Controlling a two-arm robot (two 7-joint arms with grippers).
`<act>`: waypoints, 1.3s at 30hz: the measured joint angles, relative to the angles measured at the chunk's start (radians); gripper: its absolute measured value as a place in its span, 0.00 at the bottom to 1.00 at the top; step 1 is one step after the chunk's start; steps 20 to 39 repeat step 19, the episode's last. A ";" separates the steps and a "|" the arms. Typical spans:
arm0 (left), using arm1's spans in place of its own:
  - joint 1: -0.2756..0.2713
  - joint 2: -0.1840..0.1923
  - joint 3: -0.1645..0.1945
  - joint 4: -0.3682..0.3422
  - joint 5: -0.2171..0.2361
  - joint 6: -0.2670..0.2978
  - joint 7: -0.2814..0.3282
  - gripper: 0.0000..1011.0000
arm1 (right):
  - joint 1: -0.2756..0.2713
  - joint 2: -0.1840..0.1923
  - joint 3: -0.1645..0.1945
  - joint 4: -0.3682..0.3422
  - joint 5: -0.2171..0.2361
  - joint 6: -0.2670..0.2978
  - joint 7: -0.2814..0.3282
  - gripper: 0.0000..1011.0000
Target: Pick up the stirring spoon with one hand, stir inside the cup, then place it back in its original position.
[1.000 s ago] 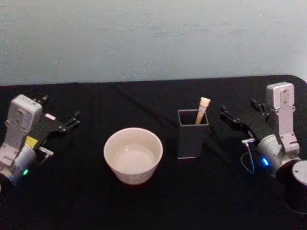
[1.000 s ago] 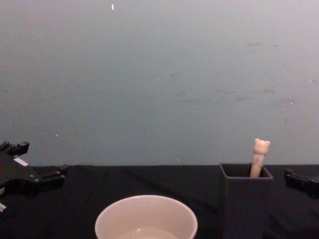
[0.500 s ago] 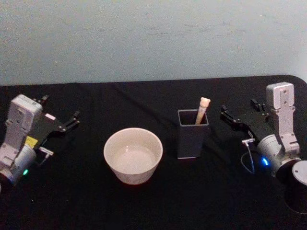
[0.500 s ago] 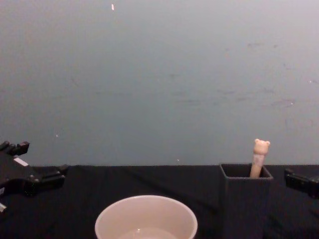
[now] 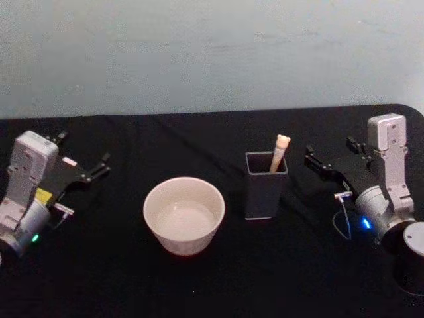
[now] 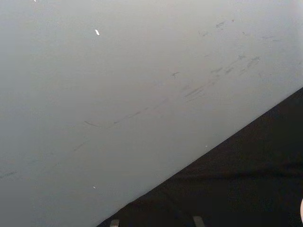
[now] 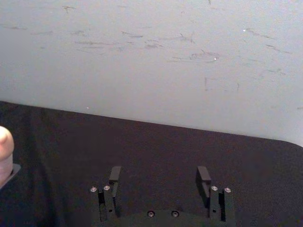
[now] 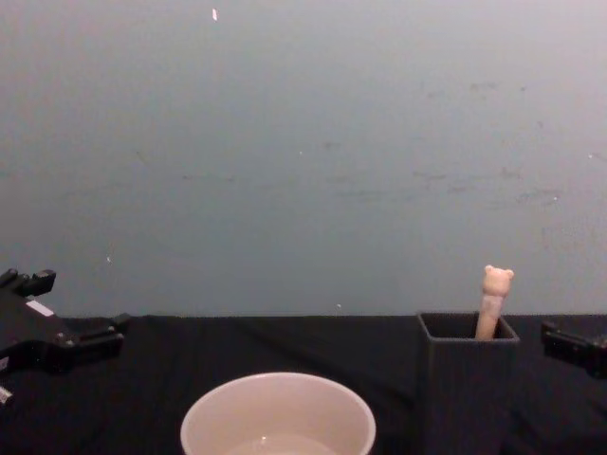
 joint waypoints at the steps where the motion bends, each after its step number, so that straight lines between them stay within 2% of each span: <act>1: 0.000 0.000 0.000 0.000 0.000 0.000 0.000 0.99 | 0.000 0.000 0.000 0.000 0.000 0.000 0.000 0.99; 39: 0.000 0.000 0.000 0.000 0.000 0.000 0.000 0.99 | 0.000 0.000 0.000 0.000 0.000 0.000 0.000 0.99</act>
